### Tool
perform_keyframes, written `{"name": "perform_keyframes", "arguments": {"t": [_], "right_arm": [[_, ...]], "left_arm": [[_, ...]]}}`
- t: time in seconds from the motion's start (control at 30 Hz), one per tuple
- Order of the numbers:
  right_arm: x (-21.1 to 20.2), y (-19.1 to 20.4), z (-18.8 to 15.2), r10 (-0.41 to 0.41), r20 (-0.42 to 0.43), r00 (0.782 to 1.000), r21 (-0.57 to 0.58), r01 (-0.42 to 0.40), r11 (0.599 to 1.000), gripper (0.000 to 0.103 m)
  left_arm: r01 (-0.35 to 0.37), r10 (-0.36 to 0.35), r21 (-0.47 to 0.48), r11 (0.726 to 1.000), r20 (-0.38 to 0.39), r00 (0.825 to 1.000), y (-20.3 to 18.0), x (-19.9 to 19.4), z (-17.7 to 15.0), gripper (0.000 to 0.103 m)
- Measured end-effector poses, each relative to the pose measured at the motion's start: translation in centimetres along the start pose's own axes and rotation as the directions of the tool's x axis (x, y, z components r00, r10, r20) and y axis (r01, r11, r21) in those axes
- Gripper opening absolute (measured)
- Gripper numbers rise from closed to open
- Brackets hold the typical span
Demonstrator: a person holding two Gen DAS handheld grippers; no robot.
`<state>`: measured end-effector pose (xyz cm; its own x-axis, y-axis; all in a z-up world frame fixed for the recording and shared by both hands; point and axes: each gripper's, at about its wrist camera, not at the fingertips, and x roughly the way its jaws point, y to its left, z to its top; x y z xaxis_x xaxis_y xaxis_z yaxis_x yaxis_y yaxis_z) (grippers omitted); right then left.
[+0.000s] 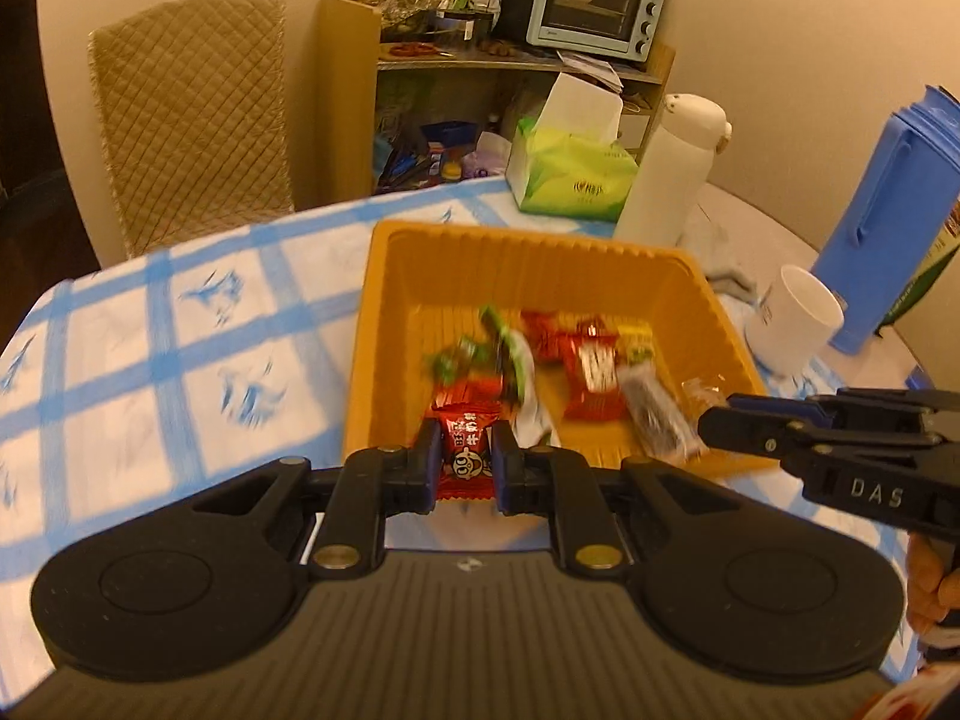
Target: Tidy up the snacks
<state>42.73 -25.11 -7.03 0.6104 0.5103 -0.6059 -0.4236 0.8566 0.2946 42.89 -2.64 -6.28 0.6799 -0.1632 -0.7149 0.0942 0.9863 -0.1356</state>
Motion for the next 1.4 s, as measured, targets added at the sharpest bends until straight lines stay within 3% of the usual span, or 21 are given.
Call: {"name": "perform_keyframes", "arguments": {"t": [0.47,0.8,1.2,1.23,1.3,1.33,1.4], "right_arm": [[2.8,-2.9,1.8,-0.014,-0.019,1.0,0.043,0.015,0.999,0.021],[2.6,-3.0,1.7,0.003,-0.027,1.0,0.056,-0.001,0.998,0.021],[0.8,-2.8,0.9,0.016,-0.048,0.999,0.085,-0.012,0.996,0.022],[0.5,-2.8,0.7,0.013,-0.052,0.999,0.091,-0.009,0.996,0.025],[-0.4,-3.0,0.4,0.011,-0.054,0.998,0.105,-0.006,0.994,0.043],[-1.0,-3.0,0.1,0.008,-0.044,0.999,0.11,-0.003,0.994,0.061],[-2.3,-2.8,-0.3,0.004,-0.018,1.0,0.112,-0.002,0.994,0.073]], "left_arm": [[0.024,-0.022,0.028,0.999,-0.08,0.997,-1.7,5.4,2.0,0.016],[0.02,-0.019,0.016,1.0,-0.083,0.996,-1.6,5.0,1.9,0.022],[-0.044,0.044,0.011,0.999,-0.022,0.999,-2.1,0.5,0.6,0.053],[-0.049,0.049,0.004,0.999,-0.018,0.999,-2.2,-0.1,0.4,0.053],[-0.058,0.058,-0.012,0.998,-0.02,0.998,-2.3,-1.3,-0.1,0.055],[-0.064,0.063,-0.018,0.998,-0.023,0.998,-2.4,-1.9,-0.4,0.055],[-0.078,0.077,-0.024,0.997,-0.02,0.997,-2.7,-3.3,-1.1,0.055]]}}
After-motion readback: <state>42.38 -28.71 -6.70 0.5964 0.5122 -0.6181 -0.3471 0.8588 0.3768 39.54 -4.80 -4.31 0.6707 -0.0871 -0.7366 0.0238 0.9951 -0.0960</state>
